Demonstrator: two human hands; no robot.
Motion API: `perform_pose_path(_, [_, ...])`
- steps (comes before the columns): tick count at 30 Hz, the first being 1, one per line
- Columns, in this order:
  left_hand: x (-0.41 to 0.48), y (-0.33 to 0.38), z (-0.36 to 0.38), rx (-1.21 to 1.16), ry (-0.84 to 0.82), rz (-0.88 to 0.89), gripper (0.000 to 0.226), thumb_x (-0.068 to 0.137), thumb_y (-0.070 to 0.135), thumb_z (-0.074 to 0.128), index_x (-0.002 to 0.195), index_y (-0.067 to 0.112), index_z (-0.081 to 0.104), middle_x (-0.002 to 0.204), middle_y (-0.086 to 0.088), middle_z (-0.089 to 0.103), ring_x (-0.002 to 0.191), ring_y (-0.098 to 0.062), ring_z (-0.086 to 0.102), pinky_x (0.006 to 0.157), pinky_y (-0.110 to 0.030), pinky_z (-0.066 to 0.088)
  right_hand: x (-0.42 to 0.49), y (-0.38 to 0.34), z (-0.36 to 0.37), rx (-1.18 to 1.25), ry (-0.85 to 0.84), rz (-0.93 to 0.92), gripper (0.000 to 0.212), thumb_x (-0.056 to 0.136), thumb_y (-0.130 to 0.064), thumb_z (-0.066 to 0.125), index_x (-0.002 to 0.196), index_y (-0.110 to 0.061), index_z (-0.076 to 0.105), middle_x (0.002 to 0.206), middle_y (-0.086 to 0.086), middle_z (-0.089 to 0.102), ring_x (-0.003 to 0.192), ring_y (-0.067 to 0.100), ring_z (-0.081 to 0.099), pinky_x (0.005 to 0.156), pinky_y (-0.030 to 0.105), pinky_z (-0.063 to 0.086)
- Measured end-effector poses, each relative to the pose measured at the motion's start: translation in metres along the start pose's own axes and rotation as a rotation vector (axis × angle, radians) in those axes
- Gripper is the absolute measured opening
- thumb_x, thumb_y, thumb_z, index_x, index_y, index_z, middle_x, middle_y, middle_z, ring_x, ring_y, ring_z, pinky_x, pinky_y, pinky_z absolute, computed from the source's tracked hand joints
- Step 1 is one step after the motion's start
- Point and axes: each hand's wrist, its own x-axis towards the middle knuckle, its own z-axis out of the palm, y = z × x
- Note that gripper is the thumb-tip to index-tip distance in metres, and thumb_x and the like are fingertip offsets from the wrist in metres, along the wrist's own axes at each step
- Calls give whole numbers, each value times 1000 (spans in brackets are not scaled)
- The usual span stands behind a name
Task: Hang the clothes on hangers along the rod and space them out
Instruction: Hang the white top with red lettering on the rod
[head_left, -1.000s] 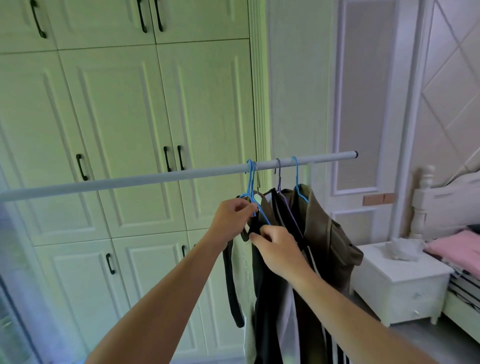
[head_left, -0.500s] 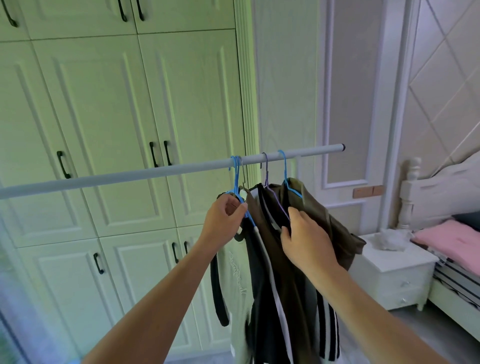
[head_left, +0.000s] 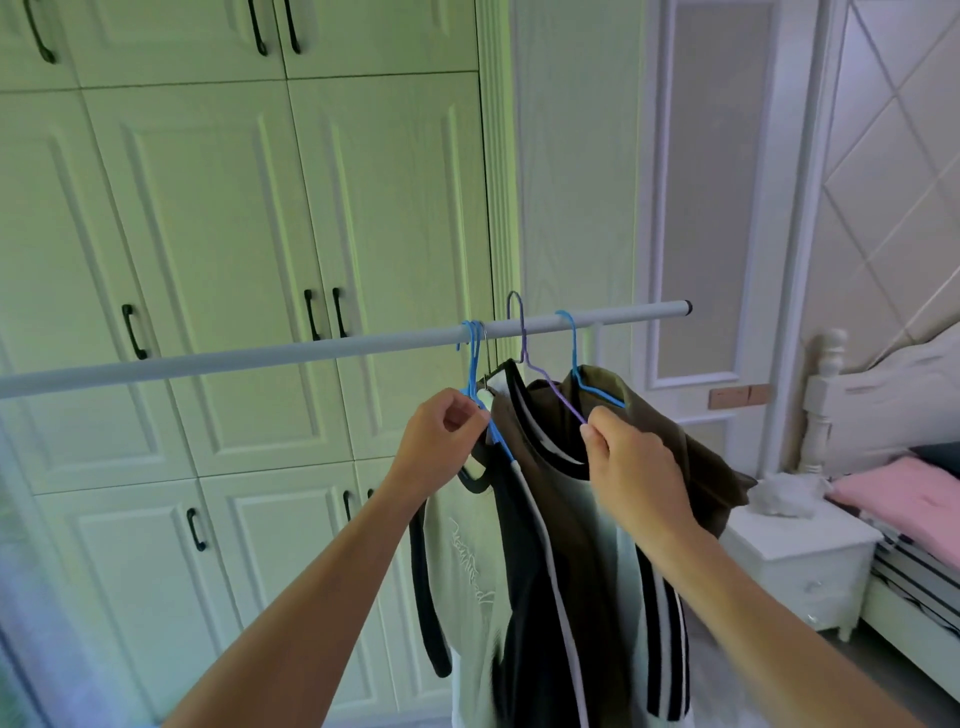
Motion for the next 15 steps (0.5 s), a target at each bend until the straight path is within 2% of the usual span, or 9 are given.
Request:
perform_pose_path(4, [0,8,-1,10,-20,65,6,95,20,68,90,18,67,84,1,74,77,-10,68,70,-15,52,14,5,-27,-28,94,-36,28,106,-29,44,79,-20,46,54,0,52,47,21,50,45,31,30])
perform_pose_path(9, [-2,23,0,6,-23,104,7,96,19,65,90,18,67,85,1,73,80,-14,69,76,-25,56,19,13,-68,-3,94,-70,28,104,-25,51,78,-14,52,58,7,55,58,33,54,56,41,47])
perform_pose_path(13, [-6,36,4,46,2,223,5,97,20,63,92,19,65,90,4,70,81,-11,65,78,-31,57,6,23,-104,6,40,-114,30,103,-25,53,77,-10,55,55,6,48,48,16,39,51,33,36])
perform_pose_path(15, [-8,45,11,116,34,326,5,97,24,62,102,22,63,103,10,63,90,-6,63,79,-33,56,0,33,-125,27,-4,-124,30,104,-26,53,77,-13,57,53,5,47,49,15,40,50,32,31])
